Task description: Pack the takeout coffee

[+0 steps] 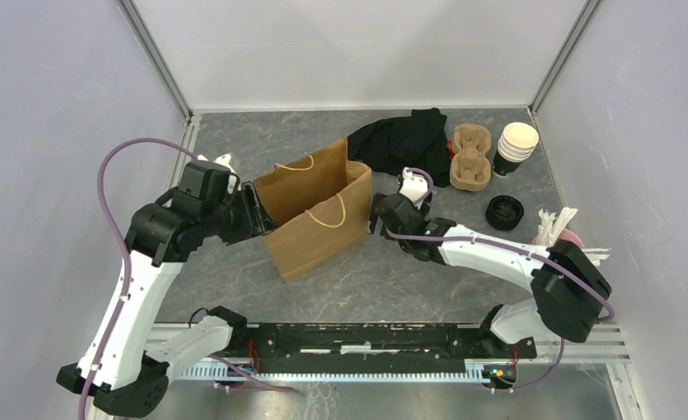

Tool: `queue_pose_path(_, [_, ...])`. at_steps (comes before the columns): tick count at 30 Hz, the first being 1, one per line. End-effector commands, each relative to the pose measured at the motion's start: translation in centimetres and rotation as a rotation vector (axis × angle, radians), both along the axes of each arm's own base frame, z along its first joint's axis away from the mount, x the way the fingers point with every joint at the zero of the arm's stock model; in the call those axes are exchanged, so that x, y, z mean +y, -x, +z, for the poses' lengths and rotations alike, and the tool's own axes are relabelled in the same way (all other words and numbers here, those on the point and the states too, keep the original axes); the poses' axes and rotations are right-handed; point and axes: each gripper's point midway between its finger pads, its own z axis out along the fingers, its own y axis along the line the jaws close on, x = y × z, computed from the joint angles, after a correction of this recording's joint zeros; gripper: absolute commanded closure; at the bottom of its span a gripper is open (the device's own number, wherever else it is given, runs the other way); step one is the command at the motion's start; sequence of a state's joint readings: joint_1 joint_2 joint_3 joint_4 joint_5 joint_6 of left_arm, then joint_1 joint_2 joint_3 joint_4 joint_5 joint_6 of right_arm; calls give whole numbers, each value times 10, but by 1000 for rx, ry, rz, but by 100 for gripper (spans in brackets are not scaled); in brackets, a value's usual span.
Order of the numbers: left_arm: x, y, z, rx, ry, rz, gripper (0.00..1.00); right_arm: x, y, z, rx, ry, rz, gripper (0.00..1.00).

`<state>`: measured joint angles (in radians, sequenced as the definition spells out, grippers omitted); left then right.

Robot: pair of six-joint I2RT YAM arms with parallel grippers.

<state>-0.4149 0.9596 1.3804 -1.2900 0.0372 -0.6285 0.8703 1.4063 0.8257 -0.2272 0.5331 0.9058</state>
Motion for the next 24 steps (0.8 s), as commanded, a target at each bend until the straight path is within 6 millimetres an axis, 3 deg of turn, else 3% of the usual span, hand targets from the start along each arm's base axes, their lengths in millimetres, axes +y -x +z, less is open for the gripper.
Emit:
queue_pose_path(1, [1,2,25,-72,30,1,39,15,-32,18,-65,-13,31,2])
queue_pose_path(6, [5,-2,58,-186,35,-3,24,24,-62,20,-75,22,74,2])
queue_pose_path(11, [-1,-24,89,-262,25,-31,18,40,-95,19,-70,110,171,2])
queue_pose_path(18, [20,-69,90,-217,-171,100,16,54,-139,33,-114,214,261,2])
queue_pose_path(24, [53,-95,89,-191,-313,277,8,59,-144,38,-131,227,330,2])
